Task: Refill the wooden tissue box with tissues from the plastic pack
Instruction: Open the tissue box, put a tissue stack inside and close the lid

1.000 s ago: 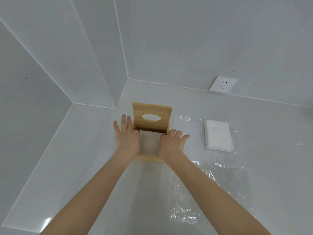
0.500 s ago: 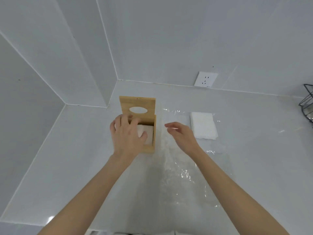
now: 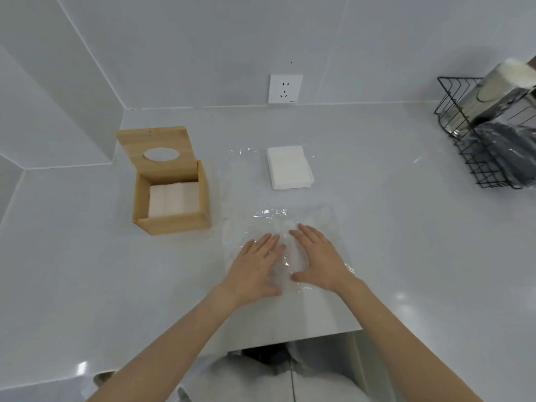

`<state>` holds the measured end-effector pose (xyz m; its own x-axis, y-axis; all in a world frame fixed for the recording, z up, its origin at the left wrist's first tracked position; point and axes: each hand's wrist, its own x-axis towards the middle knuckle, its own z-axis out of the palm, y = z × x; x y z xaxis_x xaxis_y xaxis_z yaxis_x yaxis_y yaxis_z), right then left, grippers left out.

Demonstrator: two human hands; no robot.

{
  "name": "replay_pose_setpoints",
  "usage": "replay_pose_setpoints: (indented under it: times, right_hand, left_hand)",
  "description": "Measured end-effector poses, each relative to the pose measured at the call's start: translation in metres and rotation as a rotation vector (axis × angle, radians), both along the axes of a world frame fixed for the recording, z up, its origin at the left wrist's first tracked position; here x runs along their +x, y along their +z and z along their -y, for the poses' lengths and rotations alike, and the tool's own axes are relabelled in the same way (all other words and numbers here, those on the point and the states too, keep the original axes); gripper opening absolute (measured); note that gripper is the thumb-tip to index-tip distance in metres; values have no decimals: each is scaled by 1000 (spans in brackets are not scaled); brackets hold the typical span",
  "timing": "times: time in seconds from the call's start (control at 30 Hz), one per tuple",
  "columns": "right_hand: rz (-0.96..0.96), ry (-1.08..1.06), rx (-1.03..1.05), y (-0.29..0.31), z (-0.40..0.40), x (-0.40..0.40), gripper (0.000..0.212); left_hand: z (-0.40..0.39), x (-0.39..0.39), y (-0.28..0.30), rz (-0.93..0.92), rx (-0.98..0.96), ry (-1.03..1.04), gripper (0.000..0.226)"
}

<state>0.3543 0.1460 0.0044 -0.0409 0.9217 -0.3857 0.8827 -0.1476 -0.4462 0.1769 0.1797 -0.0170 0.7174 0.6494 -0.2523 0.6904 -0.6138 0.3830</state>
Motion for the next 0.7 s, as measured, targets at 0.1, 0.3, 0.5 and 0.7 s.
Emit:
replay_pose_setpoints:
  times: [0.1, 0.3, 0.5, 0.7]
  right_hand:
    - [44, 38, 18, -7, 13, 9, 97]
    - [-9, -15, 63, -15, 28, 14, 69]
    - [-128, -112, 240, -1, 35, 12, 35]
    - [-255, -116, 266, 18, 35, -11, 24]
  left_hand:
    - [8, 4, -7, 92, -18, 60, 76]
    - [12, 7, -13, 115, 175, 53, 48]
    - [15, 10, -9, 248, 300, 85, 30]
    - [4, 23, 14, 369, 176, 378, 40]
